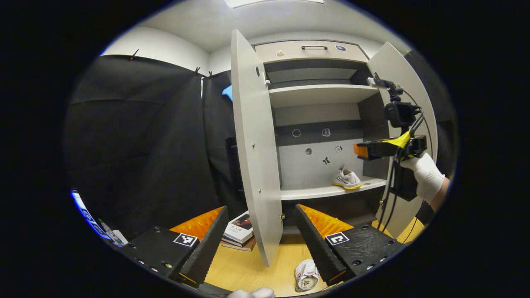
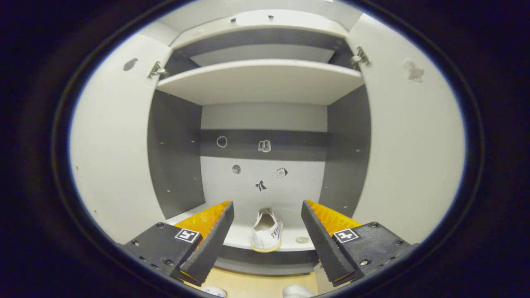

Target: Grab one shoe with the right hand and put it into the shoe cabinet, grab the other shoe with the left hand and put it into the shoe cabinet; then close the right door with the right hand and the left door with the left hand.

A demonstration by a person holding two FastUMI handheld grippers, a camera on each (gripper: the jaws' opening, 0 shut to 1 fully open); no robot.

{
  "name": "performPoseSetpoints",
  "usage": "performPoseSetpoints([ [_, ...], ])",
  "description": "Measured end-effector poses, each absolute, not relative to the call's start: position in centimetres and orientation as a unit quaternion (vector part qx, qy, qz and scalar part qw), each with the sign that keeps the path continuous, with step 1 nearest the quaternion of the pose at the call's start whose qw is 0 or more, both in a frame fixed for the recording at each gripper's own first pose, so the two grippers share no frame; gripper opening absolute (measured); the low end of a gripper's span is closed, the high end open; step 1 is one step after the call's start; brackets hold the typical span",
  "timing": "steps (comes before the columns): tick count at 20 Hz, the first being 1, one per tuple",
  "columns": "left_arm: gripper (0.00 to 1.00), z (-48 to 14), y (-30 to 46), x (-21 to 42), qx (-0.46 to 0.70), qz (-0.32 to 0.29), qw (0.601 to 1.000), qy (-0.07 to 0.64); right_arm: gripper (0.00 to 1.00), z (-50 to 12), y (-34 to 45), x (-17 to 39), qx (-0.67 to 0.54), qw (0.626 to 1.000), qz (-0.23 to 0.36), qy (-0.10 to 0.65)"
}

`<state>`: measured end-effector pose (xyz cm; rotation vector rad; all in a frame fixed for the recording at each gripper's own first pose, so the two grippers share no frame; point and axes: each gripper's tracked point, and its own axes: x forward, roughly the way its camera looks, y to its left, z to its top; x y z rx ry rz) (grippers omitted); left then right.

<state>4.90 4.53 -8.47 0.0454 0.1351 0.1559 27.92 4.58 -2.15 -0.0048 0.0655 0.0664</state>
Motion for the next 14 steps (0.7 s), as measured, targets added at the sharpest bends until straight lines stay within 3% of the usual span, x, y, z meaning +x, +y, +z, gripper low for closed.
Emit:
performPoseSetpoints([
  [7,0.96,-13.5,3.4,1.9,0.027,0.0,0.997,0.072,1.0,-3.9,0.8,12.3,0.006,1.0,-0.015,0.006],
  [14,0.96,-27.6,-0.1,-1.5,0.047,-0.07,0.985,0.152,1.0,-4.8,-1.9,2.4,0.011,0.998,-0.059,0.009],
])
